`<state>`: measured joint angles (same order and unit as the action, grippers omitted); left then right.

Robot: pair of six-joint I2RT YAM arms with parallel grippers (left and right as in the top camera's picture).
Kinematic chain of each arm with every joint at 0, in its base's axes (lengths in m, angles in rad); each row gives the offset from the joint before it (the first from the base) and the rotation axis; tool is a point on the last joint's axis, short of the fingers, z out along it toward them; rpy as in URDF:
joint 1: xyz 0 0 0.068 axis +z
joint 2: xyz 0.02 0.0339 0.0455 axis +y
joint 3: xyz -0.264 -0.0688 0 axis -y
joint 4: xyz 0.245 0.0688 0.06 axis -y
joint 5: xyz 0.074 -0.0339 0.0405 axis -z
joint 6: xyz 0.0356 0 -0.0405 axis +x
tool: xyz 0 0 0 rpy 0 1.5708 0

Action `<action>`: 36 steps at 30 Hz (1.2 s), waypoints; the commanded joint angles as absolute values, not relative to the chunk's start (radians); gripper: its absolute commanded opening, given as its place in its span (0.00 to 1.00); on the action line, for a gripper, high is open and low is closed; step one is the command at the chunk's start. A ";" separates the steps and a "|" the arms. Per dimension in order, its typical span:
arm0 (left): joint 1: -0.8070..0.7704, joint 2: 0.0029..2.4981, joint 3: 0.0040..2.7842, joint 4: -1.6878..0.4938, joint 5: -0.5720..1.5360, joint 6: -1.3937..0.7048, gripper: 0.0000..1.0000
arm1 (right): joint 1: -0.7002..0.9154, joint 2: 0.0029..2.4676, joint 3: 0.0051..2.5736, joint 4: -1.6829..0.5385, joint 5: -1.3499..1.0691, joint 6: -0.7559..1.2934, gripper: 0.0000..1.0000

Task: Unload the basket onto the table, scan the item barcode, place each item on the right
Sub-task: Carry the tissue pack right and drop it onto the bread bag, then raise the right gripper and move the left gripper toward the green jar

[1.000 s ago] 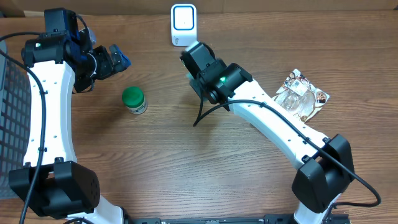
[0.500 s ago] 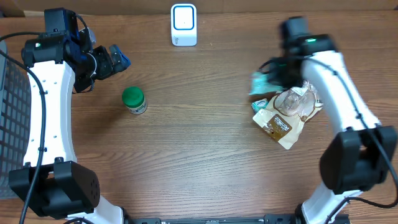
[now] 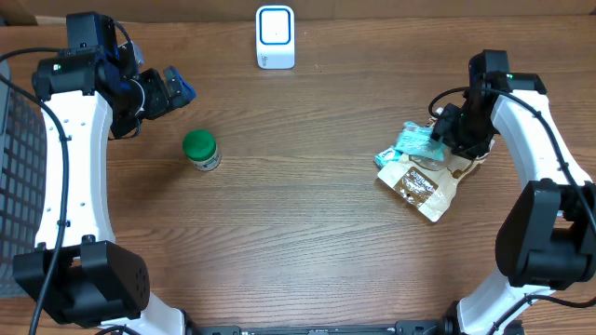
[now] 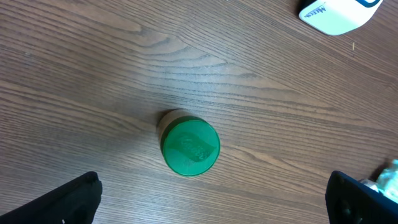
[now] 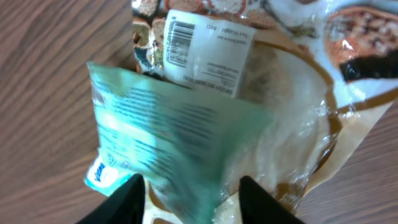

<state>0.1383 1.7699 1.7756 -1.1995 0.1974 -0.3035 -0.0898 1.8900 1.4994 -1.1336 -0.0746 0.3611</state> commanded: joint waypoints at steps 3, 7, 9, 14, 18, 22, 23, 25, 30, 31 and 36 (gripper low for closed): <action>0.141 1.779 1.779 -1.200 0.199 -0.292 1.00 | -0.089 1.876 1.521 -1.134 -0.081 0.359 0.70; 0.141 1.779 1.779 -1.200 0.199 -0.292 0.99 | -0.089 1.875 1.606 -1.200 -0.084 0.329 0.71; 0.141 1.779 1.779 -1.200 0.199 -0.292 0.99 | -0.086 1.875 1.664 -1.245 -0.084 0.302 0.72; 0.141 1.779 1.779 -1.200 0.199 -0.292 0.99 | -0.059 1.875 1.783 -1.321 -0.129 0.223 0.78; 0.141 1.779 1.779 -1.129 0.203 -0.295 0.99 | -0.003 1.875 1.799 -1.287 -0.330 0.143 0.79; 0.141 1.779 1.779 -1.128 0.202 -0.295 1.00 | 0.090 1.875 1.794 -1.232 -0.342 0.135 0.79; 0.141 1.779 1.779 -1.128 0.203 -0.295 1.00 | 0.121 1.876 1.792 -1.211 -0.342 0.136 0.80; 0.141 1.779 1.779 -1.129 0.215 -0.292 1.00 | 0.179 1.876 1.790 -1.173 -0.335 0.136 0.81; 0.141 1.786 1.760 -1.172 0.210 -0.159 1.00 | 0.273 1.876 1.789 -1.106 -0.271 0.187 0.85; 0.141 1.789 1.749 -1.178 0.192 -0.155 0.93 | 0.282 1.876 1.787 -1.095 -0.271 0.190 0.85; 0.149 1.829 1.644 -1.161 -0.062 -0.219 0.13 | 0.292 1.876 1.786 -1.085 -0.270 0.194 0.85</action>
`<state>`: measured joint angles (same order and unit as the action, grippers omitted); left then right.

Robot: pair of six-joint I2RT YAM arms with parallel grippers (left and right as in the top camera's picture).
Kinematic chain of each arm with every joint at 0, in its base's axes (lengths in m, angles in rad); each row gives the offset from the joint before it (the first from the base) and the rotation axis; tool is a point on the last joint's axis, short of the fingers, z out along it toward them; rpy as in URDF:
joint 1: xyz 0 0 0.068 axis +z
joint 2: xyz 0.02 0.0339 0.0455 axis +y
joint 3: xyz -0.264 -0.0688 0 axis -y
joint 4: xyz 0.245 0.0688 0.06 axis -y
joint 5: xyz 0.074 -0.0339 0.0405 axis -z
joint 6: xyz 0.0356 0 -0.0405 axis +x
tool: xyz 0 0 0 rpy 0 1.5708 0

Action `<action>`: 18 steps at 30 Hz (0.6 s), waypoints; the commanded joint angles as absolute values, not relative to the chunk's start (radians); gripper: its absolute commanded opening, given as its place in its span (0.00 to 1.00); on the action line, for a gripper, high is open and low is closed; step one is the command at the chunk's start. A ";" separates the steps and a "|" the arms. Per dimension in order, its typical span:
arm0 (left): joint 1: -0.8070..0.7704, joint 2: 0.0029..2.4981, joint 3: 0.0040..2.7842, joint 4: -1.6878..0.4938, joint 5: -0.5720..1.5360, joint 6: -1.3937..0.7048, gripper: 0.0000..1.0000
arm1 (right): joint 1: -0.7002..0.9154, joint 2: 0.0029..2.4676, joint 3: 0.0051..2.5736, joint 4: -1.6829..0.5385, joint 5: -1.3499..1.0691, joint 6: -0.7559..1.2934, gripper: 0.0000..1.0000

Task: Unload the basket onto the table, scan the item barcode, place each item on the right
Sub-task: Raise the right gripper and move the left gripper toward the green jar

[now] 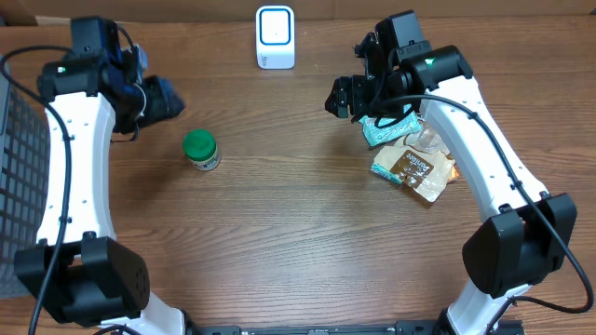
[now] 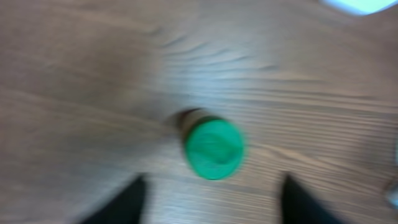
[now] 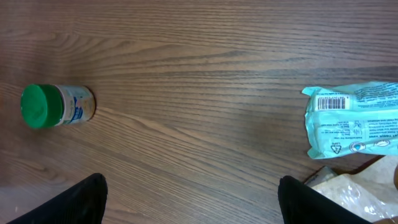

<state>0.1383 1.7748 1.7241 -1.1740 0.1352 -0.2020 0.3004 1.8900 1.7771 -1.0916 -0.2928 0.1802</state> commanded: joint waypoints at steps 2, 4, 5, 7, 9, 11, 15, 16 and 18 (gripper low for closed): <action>0.155 1.847 1.601 -1.124 -0.113 -0.228 0.04 | 0.292 1.876 1.786 -1.087 -0.270 0.193 0.85; 0.158 1.865 1.557 -1.065 -0.102 -0.204 0.04 | 0.290 1.876 1.786 -1.089 -0.265 0.193 0.85; 0.158 1.875 1.538 -1.036 -0.093 -0.201 0.04 | 0.290 1.876 1.786 -1.089 -0.261 0.193 0.85; 0.154 1.894 1.507 -0.986 -0.055 -0.179 0.04 | 0.290 1.876 1.786 -1.089 -0.249 0.193 0.85; 0.148 1.919 1.485 -0.947 -0.018 -0.169 0.04 | 0.291 1.876 1.786 -1.090 -0.234 0.193 0.85; 0.139 1.953 1.474 -0.929 0.014 -0.159 0.04 | 0.290 1.876 1.786 -1.094 -0.221 0.193 0.85; 0.117 2.014 1.474 -0.916 0.076 -0.127 0.04 | 0.290 1.876 1.786 -1.097 -0.220 0.190 0.85; 0.111 2.024 1.474 -0.912 0.100 -0.113 0.04 | 0.291 1.876 1.786 -1.096 -0.221 0.184 0.85; 0.097 2.040 1.474 -0.900 0.162 -0.093 0.04 | 0.291 1.876 1.786 -1.094 -0.221 0.181 0.85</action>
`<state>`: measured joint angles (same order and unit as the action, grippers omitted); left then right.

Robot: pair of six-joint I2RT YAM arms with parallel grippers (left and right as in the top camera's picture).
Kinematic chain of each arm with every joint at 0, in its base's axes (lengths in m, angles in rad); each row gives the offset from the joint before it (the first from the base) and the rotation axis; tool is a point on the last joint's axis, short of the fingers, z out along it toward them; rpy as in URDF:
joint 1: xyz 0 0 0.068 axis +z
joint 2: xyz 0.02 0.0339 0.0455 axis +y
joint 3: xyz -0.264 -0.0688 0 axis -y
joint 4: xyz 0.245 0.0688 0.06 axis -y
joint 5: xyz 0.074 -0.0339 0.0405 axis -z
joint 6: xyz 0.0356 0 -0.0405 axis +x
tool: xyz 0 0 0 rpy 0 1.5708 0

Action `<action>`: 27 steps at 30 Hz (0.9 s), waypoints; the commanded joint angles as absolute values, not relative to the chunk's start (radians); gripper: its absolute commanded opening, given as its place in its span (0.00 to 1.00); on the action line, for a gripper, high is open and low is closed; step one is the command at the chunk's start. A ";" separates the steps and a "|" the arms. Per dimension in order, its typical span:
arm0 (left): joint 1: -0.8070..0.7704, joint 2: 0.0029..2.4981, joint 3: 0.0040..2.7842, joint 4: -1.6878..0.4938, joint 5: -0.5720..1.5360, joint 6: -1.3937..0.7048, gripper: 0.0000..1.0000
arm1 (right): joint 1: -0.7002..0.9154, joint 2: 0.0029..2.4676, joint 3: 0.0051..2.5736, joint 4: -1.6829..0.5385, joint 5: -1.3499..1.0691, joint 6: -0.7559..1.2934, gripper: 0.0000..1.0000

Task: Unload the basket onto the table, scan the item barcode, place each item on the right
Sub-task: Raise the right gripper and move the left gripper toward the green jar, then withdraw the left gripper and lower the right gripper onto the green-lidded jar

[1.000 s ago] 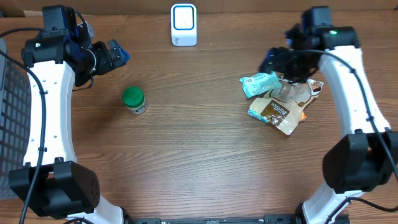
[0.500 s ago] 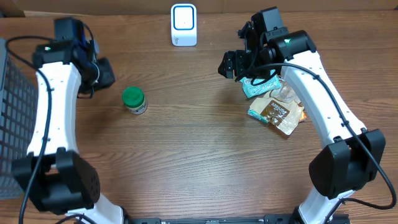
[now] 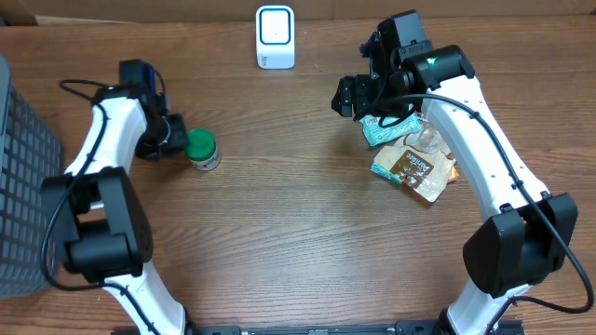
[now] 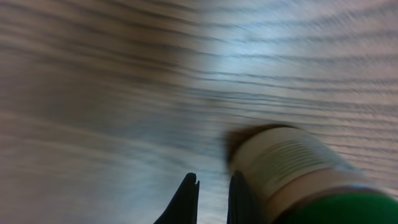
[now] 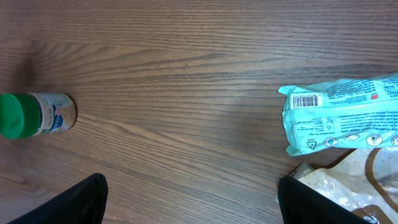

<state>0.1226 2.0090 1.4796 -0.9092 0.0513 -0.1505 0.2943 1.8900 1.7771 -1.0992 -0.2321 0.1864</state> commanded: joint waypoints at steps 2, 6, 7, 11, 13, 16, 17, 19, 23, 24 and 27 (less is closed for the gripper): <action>0.076 2.051 1.474 -0.888 0.221 -0.059 0.04 | 0.291 1.876 1.786 -1.090 -0.221 0.180 0.85; 0.009 2.057 1.473 -0.880 0.284 -0.021 0.05 | 0.293 1.876 1.786 -1.089 -0.222 0.158 0.85; -0.011 2.057 1.473 -0.880 0.282 -0.021 0.04 | 0.293 1.876 1.786 -1.089 -0.222 0.155 0.85; -0.096 2.057 1.473 -0.860 0.282 -0.014 0.04 | 0.294 1.876 1.786 -1.090 -0.234 0.120 0.85; -0.126 2.057 1.473 -0.851 0.282 -0.015 0.04 | 0.295 1.876 1.786 -1.093 -0.237 0.107 0.85; -0.158 2.057 1.473 -0.848 0.282 -0.036 0.04 | 0.300 1.876 1.786 -1.104 -0.241 0.099 0.85; -0.165 2.057 1.473 -0.849 0.280 -0.050 0.04 | 0.303 1.876 1.786 -1.108 -0.241 0.099 0.85; -0.169 2.057 1.473 -0.851 0.271 -0.080 0.04 | 0.317 1.876 1.786 -1.111 -0.242 0.099 0.85; -0.142 2.053 1.484 -0.878 0.181 -0.166 0.04 | 0.360 1.876 1.786 -1.100 -0.265 0.103 0.88; -0.127 2.051 1.493 -0.894 0.155 -0.184 0.04 | 0.376 1.876 1.786 -1.090 -0.264 0.104 0.91; -0.057 2.041 1.557 -0.972 0.103 -0.216 0.04 | 0.429 1.876 1.786 -1.039 -0.263 0.103 1.00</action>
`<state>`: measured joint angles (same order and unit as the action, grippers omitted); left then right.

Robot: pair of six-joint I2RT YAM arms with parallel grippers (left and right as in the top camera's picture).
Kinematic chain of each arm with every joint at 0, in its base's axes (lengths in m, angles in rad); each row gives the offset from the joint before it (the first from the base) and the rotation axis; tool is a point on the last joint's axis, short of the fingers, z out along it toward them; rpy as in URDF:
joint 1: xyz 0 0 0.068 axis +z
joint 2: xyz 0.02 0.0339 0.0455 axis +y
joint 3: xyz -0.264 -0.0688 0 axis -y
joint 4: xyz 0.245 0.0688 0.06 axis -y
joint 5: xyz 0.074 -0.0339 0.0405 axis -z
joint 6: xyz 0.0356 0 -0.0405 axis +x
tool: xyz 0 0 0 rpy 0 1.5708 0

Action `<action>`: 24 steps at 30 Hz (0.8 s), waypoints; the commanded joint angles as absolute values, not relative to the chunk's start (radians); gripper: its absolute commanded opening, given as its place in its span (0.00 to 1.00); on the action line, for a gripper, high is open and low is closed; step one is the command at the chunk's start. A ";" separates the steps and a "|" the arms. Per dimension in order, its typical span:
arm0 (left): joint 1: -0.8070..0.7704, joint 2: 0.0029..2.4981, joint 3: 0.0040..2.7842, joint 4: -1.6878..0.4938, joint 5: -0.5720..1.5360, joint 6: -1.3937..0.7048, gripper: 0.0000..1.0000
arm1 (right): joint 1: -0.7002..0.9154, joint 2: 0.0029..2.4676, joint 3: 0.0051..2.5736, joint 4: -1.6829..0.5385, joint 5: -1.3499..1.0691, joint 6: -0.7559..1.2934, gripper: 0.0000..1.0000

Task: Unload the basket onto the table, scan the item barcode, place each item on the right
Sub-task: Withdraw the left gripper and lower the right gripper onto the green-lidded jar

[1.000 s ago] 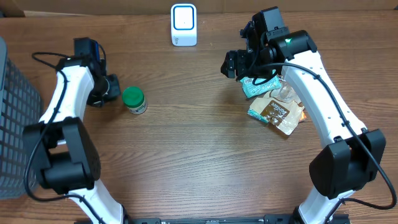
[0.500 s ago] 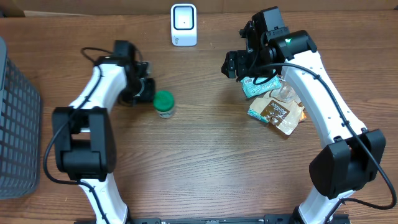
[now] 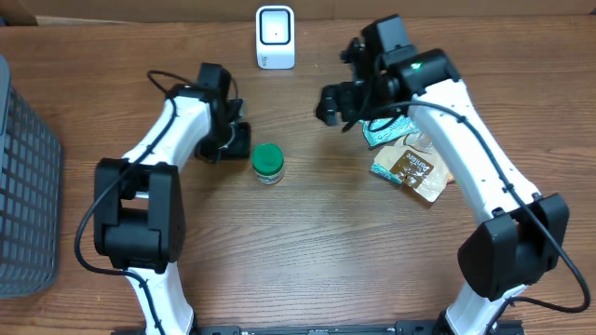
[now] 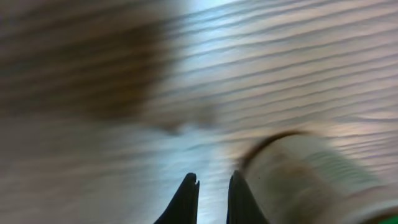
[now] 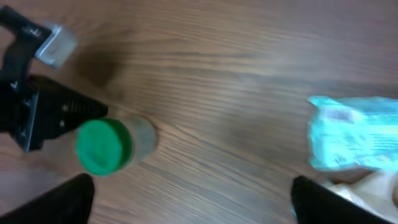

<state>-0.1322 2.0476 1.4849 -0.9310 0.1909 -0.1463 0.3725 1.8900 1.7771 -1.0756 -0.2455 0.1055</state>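
A jar with a green lid (image 3: pixel 268 161) stands on the wooden table (image 3: pixel 307 242), left of centre. My left gripper (image 3: pixel 240 144) is low beside it on its left, shut with nothing between the fingers (image 4: pixel 186 199); the blurred jar (image 4: pixel 311 180) lies just right of them. Higher up, right of the jar, my right gripper (image 3: pixel 343 104) hangs wide open and empty. It looks down on the green lid (image 5: pixel 102 146). The white scanner (image 3: pixel 276 37) stands at the back edge.
A teal packet (image 3: pixel 386 130) lies partly on a brown pouch (image 3: pixel 414 172) at the right, under the right arm. A dark mesh basket (image 3: pixel 23 186) fills the far left edge.
The jar stands farther right, toward the table's middle, and my shut left gripper has come with it, still at its left side. My open right gripper has shifted a little left.
My right gripper was down on the teal packet at the far right, my left open above the jar. Then the right hung open near the middle, the packet nearer the centre. Then the left was shut beside the jar. Now the jar stands farther right.
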 commanded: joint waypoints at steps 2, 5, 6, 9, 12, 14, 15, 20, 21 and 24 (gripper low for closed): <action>-0.007 2.041 1.610 -1.025 0.104 -0.218 0.09 | 0.465 1.881 1.786 -0.995 -0.263 0.104 1.00; 0.079 2.041 1.679 -1.098 0.106 -0.245 0.32 | 0.529 1.906 1.786 -0.926 -0.255 0.104 1.00; 0.101 2.041 1.689 -1.108 0.109 -0.258 0.39 | 0.550 1.919 1.786 -0.912 -0.243 0.104 1.00; 0.162 2.042 1.689 -1.112 0.148 -0.262 0.54 | 0.619 1.981 1.786 -0.886 -0.162 0.103 1.00; 0.189 2.042 1.684 -1.114 0.150 -0.262 0.61 | 0.680 2.051 1.786 -0.879 -0.045 0.103 1.00; 0.194 2.042 1.684 -1.115 0.149 -0.262 0.66 | 0.711 2.090 1.786 -0.879 0.013 0.103 1.00; 0.194 2.042 1.684 -1.114 0.147 -0.262 0.71 | 0.726 2.107 1.786 -0.878 0.032 0.104 1.00; 0.193 2.042 1.684 -1.102 0.146 -0.262 0.80 | 0.767 2.155 1.786 -0.852 0.049 0.107 1.00; 0.193 2.042 1.684 -1.101 0.146 -0.262 0.81 | 0.768 2.159 1.786 -0.848 0.053 0.107 1.00; 0.193 2.042 1.684 -1.099 0.146 -0.262 0.86 | 0.768 2.170 1.786 -0.839 0.067 0.107 1.00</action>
